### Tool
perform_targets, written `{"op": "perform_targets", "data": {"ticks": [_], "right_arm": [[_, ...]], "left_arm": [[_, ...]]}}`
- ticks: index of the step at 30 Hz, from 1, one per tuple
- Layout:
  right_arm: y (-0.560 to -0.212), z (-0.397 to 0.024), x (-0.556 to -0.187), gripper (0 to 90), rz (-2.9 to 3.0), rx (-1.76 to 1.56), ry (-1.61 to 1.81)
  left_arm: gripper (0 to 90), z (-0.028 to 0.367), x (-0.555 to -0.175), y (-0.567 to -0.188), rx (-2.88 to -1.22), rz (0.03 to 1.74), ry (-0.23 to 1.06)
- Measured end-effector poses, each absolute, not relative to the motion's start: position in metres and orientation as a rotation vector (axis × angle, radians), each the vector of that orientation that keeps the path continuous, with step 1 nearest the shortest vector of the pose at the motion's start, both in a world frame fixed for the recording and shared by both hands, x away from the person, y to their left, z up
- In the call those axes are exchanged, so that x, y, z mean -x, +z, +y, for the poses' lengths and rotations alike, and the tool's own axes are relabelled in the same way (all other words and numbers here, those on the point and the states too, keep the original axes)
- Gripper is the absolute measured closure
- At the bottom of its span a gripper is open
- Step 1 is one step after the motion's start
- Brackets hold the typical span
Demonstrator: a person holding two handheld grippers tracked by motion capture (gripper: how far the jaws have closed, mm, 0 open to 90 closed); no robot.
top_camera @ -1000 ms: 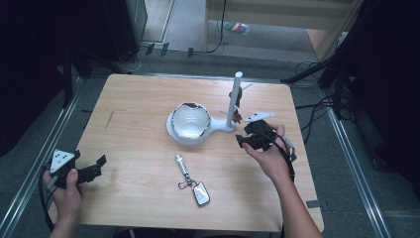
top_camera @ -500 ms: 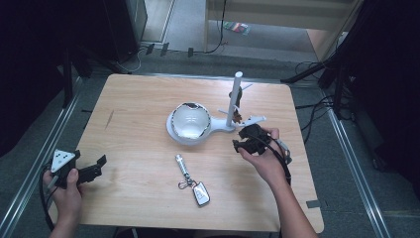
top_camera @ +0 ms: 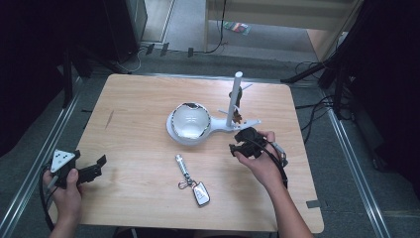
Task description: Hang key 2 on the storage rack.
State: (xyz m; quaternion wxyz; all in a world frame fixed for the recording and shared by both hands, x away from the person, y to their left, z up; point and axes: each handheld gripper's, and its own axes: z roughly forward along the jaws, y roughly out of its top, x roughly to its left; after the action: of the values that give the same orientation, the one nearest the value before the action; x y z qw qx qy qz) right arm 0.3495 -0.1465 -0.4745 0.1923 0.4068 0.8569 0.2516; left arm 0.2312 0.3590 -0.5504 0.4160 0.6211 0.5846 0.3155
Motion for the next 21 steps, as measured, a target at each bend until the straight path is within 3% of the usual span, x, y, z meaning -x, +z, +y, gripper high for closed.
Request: {"op": "perform_targets", "data": {"ticks": [21], "right_arm": [[-0.480, -0.131, -0.345, 44.1, 2.469, -1.140, 0.693]], "left_arm": [[4.4, 0.359, -0.231, -0.550, -1.561, 1.468, 0.790]]}}
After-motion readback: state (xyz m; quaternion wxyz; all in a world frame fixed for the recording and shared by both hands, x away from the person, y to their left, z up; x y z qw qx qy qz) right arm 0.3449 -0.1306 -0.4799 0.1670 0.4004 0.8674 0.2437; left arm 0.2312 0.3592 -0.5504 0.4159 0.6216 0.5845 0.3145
